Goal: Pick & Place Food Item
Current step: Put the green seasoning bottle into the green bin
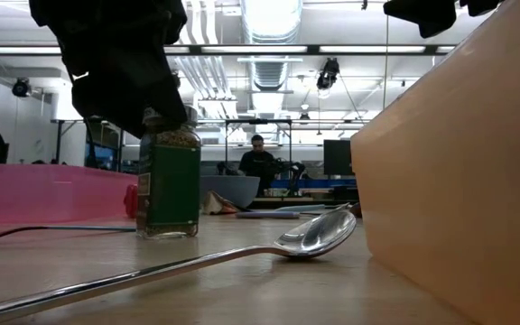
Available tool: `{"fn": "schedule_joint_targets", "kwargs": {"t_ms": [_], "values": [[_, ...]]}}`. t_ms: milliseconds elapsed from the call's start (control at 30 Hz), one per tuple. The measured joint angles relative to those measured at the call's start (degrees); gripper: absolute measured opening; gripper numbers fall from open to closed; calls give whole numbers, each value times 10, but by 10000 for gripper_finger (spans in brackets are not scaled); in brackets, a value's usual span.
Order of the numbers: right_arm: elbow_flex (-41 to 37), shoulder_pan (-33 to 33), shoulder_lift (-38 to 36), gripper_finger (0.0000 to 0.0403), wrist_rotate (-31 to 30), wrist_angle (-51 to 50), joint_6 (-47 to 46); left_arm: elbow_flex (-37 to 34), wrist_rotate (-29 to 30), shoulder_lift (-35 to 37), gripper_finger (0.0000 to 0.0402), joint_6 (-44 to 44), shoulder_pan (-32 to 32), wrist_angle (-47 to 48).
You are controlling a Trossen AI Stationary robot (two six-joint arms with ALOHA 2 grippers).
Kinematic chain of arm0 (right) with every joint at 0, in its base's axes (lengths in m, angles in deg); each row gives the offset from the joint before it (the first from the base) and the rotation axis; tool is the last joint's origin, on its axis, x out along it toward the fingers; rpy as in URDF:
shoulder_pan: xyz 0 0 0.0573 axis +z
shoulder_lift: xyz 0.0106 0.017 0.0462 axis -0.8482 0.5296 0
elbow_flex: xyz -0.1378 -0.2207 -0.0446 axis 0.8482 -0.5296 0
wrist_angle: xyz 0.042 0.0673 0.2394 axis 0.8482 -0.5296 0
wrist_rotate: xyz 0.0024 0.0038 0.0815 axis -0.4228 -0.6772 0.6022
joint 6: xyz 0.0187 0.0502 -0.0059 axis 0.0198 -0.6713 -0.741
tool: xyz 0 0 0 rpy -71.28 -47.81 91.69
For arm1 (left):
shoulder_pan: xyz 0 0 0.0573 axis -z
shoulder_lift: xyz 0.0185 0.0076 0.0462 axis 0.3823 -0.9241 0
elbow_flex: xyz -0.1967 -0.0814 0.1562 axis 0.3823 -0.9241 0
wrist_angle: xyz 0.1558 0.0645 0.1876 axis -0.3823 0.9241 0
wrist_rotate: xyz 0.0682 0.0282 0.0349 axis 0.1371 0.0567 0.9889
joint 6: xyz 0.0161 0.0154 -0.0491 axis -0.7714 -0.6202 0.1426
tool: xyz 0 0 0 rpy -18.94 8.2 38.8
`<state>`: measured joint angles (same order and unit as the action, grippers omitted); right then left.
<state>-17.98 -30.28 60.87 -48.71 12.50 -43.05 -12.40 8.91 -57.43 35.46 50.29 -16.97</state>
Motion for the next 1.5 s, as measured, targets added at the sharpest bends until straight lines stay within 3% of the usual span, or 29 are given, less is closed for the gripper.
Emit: {"fn": "schedule_joint_targets", "kwargs": {"t_ms": [300,567,867,1033,1133,1333,1500], "values": [[0,0,0,277,0,0,0,0,5,19,396,-8,0,12],[0,0,0,277,0,0,0,0,27,58,380,-14,0,32],[0,0,0,277,0,0,0,0,107,123,379,-60,11,34],[0,0,0,277,0,0,0,-11,213,154,379,-50,30,28],[0,0,0,277,0,0,0,-31,263,177,379,-51,49,10],[0,0,0,277,0,0,0,-96,288,255,379,-100,85,-44],[0,0,0,277,0,0,0,-172,298,309,379,-167,92,-156]]}}
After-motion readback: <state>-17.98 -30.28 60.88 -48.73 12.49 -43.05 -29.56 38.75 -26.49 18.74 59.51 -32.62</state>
